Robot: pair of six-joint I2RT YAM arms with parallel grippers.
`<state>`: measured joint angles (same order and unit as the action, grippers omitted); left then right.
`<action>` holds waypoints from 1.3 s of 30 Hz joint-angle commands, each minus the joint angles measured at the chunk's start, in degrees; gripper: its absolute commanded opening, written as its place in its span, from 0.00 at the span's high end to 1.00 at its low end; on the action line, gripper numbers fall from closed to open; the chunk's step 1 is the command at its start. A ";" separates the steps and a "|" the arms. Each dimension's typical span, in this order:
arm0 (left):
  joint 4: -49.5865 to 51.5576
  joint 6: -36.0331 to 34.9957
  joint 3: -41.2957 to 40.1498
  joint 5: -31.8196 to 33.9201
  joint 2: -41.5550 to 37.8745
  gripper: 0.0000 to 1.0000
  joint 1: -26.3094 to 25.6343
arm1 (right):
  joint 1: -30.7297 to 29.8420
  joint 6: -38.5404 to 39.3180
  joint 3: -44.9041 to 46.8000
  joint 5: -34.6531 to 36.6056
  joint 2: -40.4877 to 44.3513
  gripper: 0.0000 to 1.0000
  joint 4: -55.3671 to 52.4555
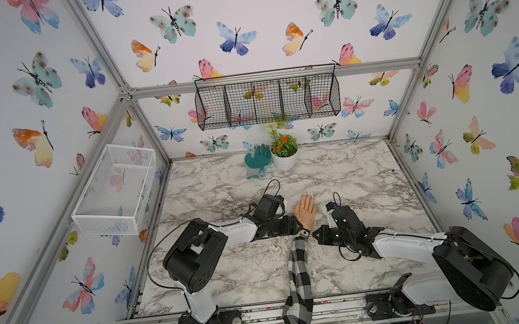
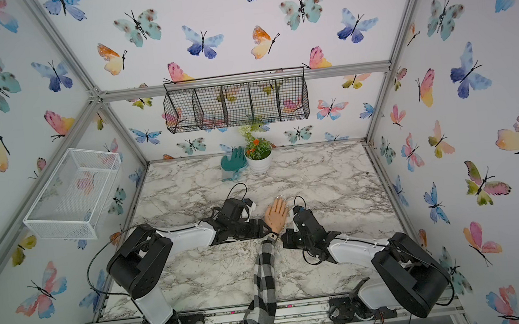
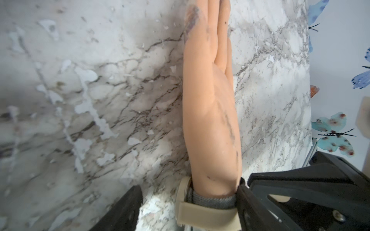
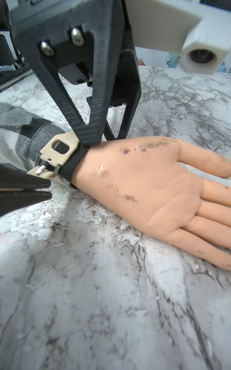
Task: Take off the watch
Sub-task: Untie the watch from the hand.
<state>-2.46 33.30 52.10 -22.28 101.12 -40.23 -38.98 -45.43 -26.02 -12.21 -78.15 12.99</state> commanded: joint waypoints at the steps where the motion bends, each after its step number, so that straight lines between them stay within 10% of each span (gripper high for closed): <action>1: 9.18 -2.91 1.33 2.59 -2.02 0.22 -0.80 | -0.13 0.73 -1.30 -1.22 -0.93 0.98 -0.51; 20: 9.51 -3.63 3.91 6.81 -9.88 0.17 -4.70 | -0.13 0.52 -1.34 -2.12 -2.28 0.98 1.16; 39: 10.32 -5.76 0.83 9.91 0.18 0.26 -6.02 | -0.13 0.51 0.63 -2.22 -2.45 0.98 1.29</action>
<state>6.24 28.38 54.50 -15.92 99.31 -46.35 -38.96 -45.41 -26.70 -13.52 -79.79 14.09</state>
